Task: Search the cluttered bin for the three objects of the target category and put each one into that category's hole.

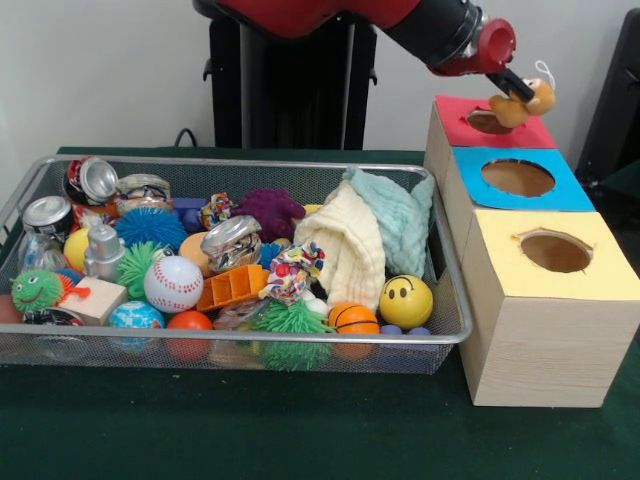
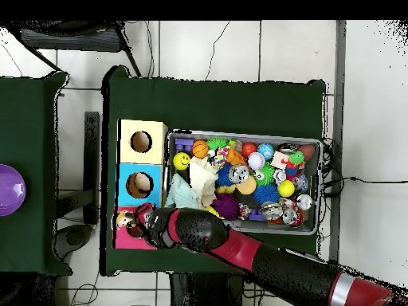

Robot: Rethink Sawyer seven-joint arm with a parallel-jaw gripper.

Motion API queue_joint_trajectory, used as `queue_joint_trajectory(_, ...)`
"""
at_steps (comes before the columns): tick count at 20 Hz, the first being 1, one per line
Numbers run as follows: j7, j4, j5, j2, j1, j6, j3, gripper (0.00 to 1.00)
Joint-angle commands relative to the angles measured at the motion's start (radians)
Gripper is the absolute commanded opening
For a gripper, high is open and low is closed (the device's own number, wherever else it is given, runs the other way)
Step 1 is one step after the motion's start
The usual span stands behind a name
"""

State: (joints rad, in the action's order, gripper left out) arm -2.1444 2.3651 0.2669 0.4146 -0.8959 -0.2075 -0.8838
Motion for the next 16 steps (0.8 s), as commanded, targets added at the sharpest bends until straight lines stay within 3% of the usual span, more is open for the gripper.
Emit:
queue_joint_trajectory(1,-0.003,-0.157,-0.027,-0.008,-0.022,-0.109,0.090,0.00)
queue_joint_trajectory(6,0.002,-0.157,-0.036,-0.014,-0.031,-0.160,0.107,0.00)
queue_joint_trajectory(16,0.018,-0.173,-0.086,-0.094,-0.046,-0.112,0.116,0.00)
